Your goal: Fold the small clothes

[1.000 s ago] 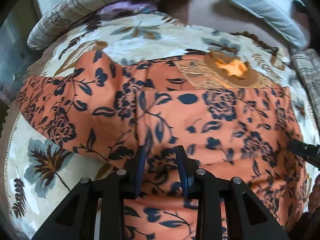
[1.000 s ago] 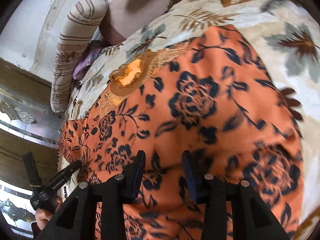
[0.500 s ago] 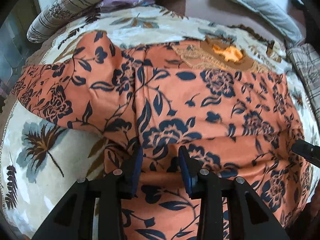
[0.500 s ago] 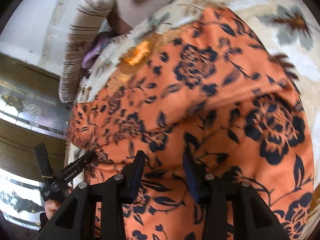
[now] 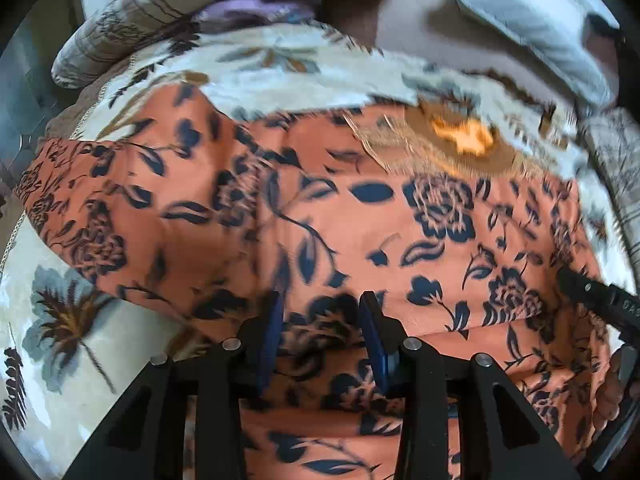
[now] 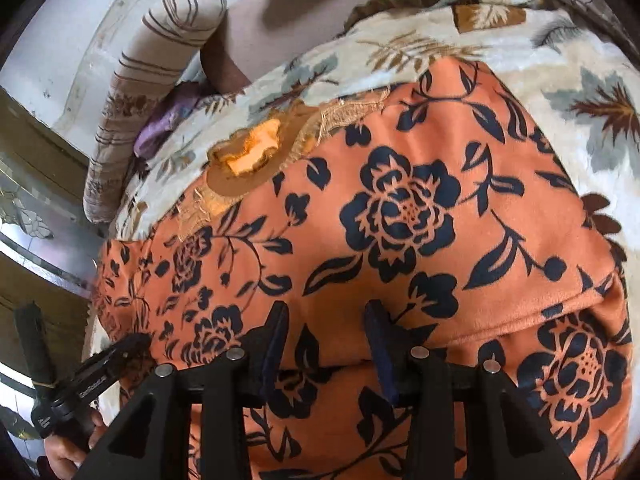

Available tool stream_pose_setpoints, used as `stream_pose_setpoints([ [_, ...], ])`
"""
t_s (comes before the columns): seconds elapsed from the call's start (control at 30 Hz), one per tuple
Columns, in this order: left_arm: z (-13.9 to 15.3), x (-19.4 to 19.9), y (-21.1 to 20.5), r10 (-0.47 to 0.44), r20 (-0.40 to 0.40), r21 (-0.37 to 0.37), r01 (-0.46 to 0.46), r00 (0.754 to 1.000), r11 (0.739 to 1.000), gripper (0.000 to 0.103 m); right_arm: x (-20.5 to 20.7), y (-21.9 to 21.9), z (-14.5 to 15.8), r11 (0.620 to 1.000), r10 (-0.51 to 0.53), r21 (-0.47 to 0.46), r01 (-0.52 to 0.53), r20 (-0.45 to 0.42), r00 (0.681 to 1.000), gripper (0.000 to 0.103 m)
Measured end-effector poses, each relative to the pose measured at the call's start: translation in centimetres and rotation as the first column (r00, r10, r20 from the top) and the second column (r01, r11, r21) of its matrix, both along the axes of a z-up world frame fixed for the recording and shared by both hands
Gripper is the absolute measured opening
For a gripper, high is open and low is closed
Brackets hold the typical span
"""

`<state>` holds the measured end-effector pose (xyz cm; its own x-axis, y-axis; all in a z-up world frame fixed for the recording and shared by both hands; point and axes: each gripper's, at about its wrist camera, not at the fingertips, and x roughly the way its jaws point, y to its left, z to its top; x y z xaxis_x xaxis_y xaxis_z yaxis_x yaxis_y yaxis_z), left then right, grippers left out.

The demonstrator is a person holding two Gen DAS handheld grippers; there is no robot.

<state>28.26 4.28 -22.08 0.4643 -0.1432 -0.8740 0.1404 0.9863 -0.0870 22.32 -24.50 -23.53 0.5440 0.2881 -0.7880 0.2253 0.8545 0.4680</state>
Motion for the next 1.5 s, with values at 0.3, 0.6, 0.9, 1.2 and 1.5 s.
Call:
stream_pose_setpoints([
  [0.3,2.6,2.1,15.6,0.359,-0.003,-0.150,-0.355,0.933,0.923,0.063,0.1,1.3,0.9,0.998,0.050,0.041,-0.051,0.039,0.998,0.052],
  [0.6,-0.5,6.1,28.2,0.653,-0.154,-0.274,-0.667,0.741,0.692,0.064,0.7,1.5,-0.1,0.997,0.063,0.042,-0.063,0.011,0.998,0.052],
  [0.9,-2.5,9.9,30.4,0.700,-0.126,-0.292,-0.701,0.703,0.651,0.041,1.2,1.8,-0.5,0.996,0.091,0.019,-0.091,0.003,0.996,0.052],
  [1.2,-2.7,11.5,30.7,0.718,-0.050,-0.258,-0.703,0.695,0.662,0.008,1.4,1.8,-0.6,0.995,0.096,0.028,-0.096,0.005,0.995,0.052],
  [1.5,6.1,9.5,19.5,0.406,0.170,-0.202,-0.372,0.898,0.906,0.006,1.1,1.1,-0.2,0.994,0.069,0.082,-0.069,-0.008,0.998,0.052],
])
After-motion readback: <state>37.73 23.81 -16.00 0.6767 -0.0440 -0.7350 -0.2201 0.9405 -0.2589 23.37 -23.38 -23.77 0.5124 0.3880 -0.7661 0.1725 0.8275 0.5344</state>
